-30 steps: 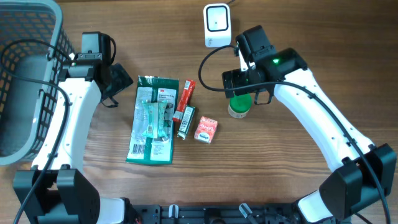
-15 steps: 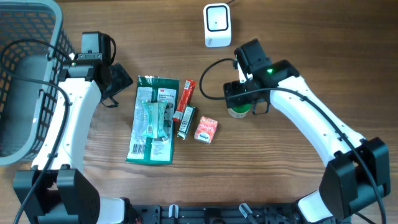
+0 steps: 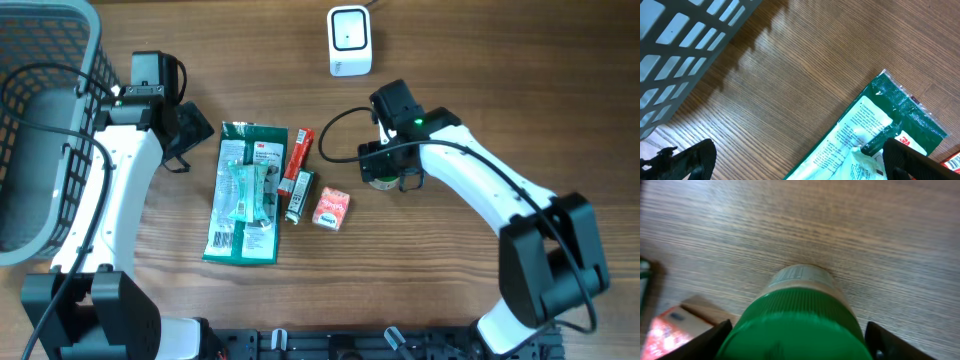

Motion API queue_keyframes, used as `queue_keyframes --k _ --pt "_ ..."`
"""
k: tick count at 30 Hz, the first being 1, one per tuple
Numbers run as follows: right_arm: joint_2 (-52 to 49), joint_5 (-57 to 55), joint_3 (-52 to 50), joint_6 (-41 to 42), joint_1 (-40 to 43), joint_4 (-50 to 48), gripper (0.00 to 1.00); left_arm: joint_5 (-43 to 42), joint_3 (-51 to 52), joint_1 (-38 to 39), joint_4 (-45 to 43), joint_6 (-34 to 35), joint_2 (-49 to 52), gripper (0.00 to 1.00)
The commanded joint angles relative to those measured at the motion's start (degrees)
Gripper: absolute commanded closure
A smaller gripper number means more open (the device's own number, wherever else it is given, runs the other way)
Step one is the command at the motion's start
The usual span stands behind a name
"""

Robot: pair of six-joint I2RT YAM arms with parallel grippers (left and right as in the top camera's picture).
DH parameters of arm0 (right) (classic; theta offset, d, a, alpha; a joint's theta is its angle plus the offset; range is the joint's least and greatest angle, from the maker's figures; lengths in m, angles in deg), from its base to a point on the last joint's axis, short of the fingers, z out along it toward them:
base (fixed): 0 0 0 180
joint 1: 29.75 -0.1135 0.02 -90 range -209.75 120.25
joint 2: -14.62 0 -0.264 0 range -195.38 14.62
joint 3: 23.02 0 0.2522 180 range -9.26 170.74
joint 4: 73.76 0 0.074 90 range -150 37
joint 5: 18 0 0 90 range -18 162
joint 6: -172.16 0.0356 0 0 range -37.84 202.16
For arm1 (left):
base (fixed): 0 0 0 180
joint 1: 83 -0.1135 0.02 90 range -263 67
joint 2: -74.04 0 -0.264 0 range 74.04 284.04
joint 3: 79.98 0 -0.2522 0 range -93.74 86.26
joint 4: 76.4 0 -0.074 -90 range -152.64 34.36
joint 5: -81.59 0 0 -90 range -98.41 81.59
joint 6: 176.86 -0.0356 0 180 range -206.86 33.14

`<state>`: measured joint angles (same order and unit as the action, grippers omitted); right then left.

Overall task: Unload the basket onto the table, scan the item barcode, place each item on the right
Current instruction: 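Lift the green cylinder and carry it to the white scanner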

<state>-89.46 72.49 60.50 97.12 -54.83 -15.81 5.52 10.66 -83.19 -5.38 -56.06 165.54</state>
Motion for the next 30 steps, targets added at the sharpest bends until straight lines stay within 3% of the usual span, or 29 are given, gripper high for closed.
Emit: queue_keyframes --k 1,13,23,28,30 --pt "-3.1 1.1 -0.4 1.8 -0.2 -0.3 0.2 1.1 0.7 -0.3 0.0 1.2 0.3 0.0" --pt "-3.0 1.3 1.3 1.7 -0.2 0.5 0.33 1.1 0.7 -0.3 0.0 1.2 0.3 0.0" --pt "-2.9 1.3 9.3 0.9 -0.2 8.1 0.44 1.1 0.7 -0.2 0.0 1.2 0.3 0.0" --pt "-2.7 2.4 21.8 -3.6 -0.2 16.5 0.51 1.1 0.7 -0.3 0.0 1.2 0.3 0.0" --pt "-2.7 2.8 31.9 -5.5 -0.2 22.8 0.58 1.1 0.7 -0.2 0.0 1.2 0.3 0.0"
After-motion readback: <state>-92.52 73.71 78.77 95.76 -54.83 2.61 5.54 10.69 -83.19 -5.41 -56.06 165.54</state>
